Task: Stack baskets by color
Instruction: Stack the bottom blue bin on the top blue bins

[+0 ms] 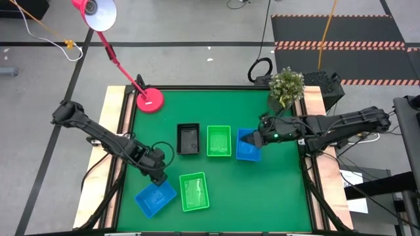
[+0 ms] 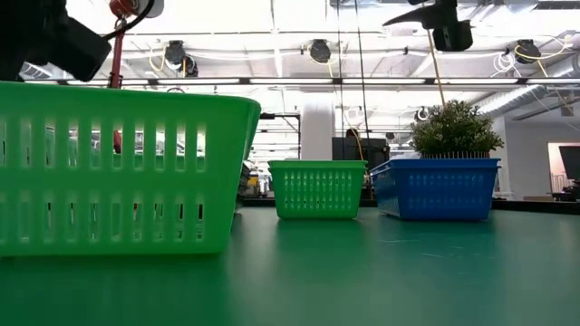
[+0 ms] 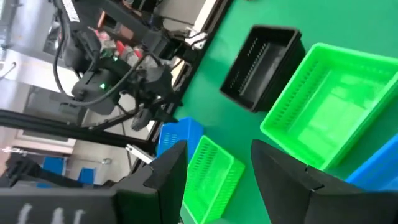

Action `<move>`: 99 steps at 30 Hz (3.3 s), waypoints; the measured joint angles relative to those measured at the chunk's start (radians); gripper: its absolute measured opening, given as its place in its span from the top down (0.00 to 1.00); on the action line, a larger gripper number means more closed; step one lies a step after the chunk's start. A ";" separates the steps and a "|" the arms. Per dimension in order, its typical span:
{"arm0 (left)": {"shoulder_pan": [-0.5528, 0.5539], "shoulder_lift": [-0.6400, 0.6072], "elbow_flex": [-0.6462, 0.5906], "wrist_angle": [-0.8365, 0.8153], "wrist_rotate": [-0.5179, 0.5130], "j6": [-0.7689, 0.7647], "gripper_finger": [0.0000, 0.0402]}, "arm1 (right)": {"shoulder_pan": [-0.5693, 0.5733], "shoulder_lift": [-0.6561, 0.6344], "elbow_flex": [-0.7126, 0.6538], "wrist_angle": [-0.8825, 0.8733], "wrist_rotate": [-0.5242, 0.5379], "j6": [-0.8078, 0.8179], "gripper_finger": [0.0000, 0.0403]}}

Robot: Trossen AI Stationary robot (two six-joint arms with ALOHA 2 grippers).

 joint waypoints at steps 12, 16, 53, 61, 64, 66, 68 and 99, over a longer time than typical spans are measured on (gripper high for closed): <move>-0.001 0.004 -0.132 0.161 0.041 0.006 0.72 | 0.069 0.033 0.000 0.054 0.051 0.032 0.58; 0.000 0.004 -0.138 0.162 0.035 0.011 0.93 | 0.092 0.034 0.000 0.057 0.115 0.076 0.58; 0.392 -0.043 0.777 -0.484 -0.650 0.292 0.99 | 0.027 0.483 0.622 0.001 0.254 -0.785 0.57; 0.460 0.015 0.779 -0.270 -0.655 0.461 0.99 | -0.050 0.511 0.622 -0.007 0.280 -0.788 0.57; 0.470 0.039 0.779 -0.196 -0.655 0.511 0.99 | -0.079 0.522 0.623 0.005 0.311 -0.807 0.57; 0.472 0.057 0.779 -0.160 -0.655 0.538 0.99 | -0.089 0.525 0.622 -0.001 0.326 -0.826 0.57; 0.472 0.067 0.780 -0.136 -0.655 0.551 0.99 | -0.100 0.525 0.622 -0.006 0.333 -0.838 0.57; 0.422 0.081 0.779 -0.041 -0.538 0.553 0.89 | -0.175 0.523 0.603 -0.100 0.333 -0.675 0.98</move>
